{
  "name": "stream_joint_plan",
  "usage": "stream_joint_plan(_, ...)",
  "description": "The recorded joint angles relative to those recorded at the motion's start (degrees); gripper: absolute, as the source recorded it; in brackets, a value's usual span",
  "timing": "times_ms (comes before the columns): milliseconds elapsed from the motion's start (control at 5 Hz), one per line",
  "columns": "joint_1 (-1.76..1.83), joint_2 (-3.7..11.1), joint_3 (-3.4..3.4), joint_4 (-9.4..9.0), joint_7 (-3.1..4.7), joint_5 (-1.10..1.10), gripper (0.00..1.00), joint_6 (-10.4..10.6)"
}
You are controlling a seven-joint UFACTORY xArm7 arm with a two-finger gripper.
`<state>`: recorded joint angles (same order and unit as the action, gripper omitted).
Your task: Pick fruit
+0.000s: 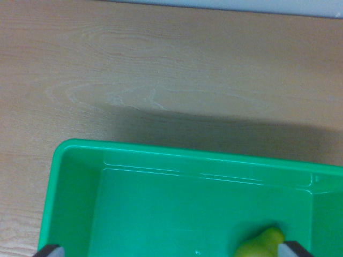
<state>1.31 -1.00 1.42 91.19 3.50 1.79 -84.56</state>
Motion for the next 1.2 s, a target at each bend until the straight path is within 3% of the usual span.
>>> stream_joint_plan(800,-0.38,0.75,-0.25,-1.71,-0.86,-0.01,0.0,1.81)
stream_joint_plan(1000,-0.66,1.32,-0.44,-3.0,-1.51,-0.02,0.0,3.17)
stream_joint_plan(1200,-0.66,1.32,-0.44,-3.0,-1.51,-0.02,0.0,3.17)
